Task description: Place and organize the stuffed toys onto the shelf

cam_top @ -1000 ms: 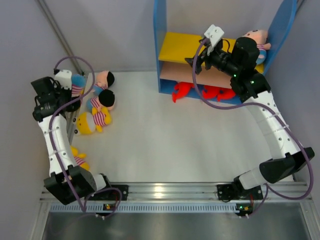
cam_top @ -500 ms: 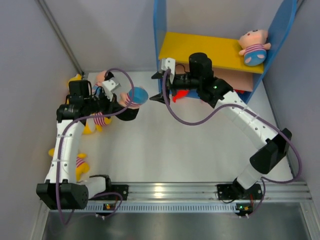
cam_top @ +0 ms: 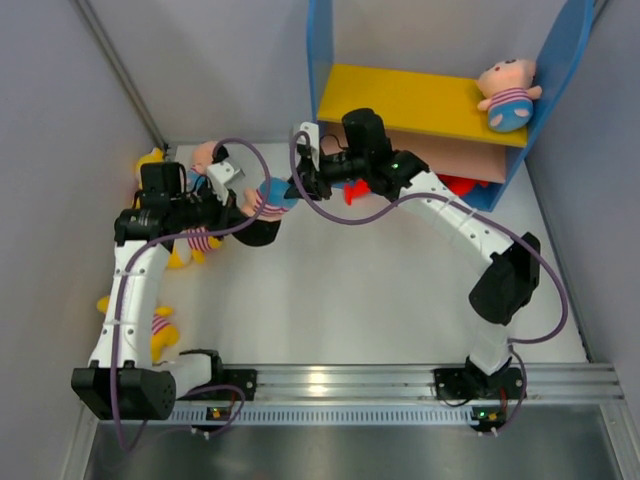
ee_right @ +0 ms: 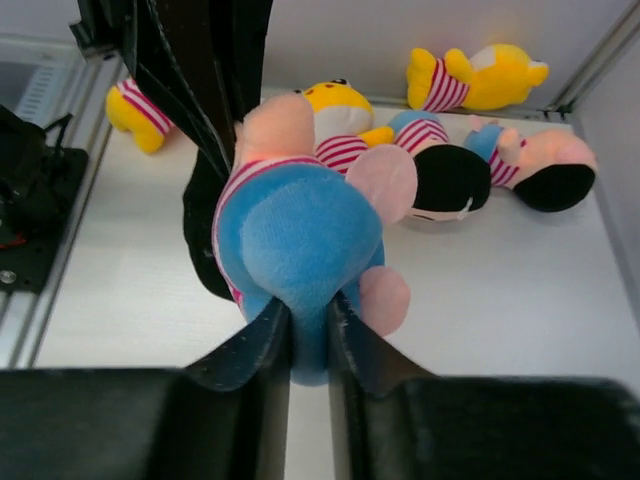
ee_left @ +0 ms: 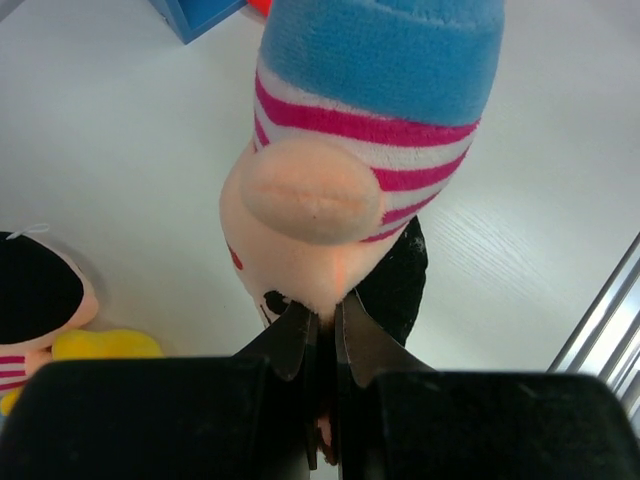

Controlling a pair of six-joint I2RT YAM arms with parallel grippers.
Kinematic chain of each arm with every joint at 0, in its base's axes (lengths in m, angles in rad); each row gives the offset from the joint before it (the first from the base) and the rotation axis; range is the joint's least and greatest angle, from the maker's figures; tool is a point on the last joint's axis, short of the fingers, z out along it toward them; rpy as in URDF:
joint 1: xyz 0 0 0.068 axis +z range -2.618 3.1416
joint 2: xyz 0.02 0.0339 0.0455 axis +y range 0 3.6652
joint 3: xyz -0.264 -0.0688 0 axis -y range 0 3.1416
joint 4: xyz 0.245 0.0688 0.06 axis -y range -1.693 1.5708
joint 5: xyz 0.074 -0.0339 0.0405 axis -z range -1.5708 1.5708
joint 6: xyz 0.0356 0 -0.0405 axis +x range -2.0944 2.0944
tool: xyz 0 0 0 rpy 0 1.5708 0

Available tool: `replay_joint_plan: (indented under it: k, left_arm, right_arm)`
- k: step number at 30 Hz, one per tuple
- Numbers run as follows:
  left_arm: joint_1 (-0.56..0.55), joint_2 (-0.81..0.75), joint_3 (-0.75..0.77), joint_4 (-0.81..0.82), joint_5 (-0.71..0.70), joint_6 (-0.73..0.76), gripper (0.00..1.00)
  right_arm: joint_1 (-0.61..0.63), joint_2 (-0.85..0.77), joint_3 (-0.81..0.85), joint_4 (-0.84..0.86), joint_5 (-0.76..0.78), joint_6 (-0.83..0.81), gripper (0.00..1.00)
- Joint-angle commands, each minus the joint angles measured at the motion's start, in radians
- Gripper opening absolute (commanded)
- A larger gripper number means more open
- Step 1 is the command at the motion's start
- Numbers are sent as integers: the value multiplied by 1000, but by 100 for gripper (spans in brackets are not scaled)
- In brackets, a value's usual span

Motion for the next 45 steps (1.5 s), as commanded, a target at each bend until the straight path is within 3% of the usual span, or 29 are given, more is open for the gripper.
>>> replay_joint_plan:
  k: [1,3,4,6,7,10,12,19,23,28,34,41,45]
  left_arm:
    - [-22,-20,10,19,16,0,0]
    - [-22,-16,11,19,-9,-5,0]
    - [-22,-15,14,20,-21,-8,9]
    - [-22,-12,13,19,-66,-17,29]
    - [-22,-15,14,19,-81,-23,46]
    - [-22,-8,17,19,-153,-57,79]
    - [-22,-6,24,17,-236,-97,96]
    - [-22,7,28,14,-543,-186,99]
    - [-21,17,25,11,-589,-198,99]
    - [-21,23,30,12,-568,-208,99]
    - [-21,40,28,12,-578,-208,99]
    - [-21,40,24,14,-591,-211,99]
    - [-21,41,25,14,-604,-206,99]
  right_arm:
    - [32,-4,75,-31,-75,-8,13]
    - [36,-18,76,-51,-78,-32,0]
    - [38,-25,70,-53,-63,-38,0]
    - [38,-54,38,-44,-33,-51,0]
    - [38,-65,26,-39,0,-58,0]
    - [36,-96,-10,-41,65,-92,0]
    - [33,-111,-13,-64,135,-121,0]
    - [-27,-163,55,-125,397,-196,0]
    - [-54,-228,81,-133,621,-324,0]
    - [-116,-387,0,-40,740,-426,0]
    - [-269,-487,-197,214,748,-560,0]
    - [-458,-346,-241,415,744,-666,0]
    - [-501,-286,-310,412,676,-739,0]
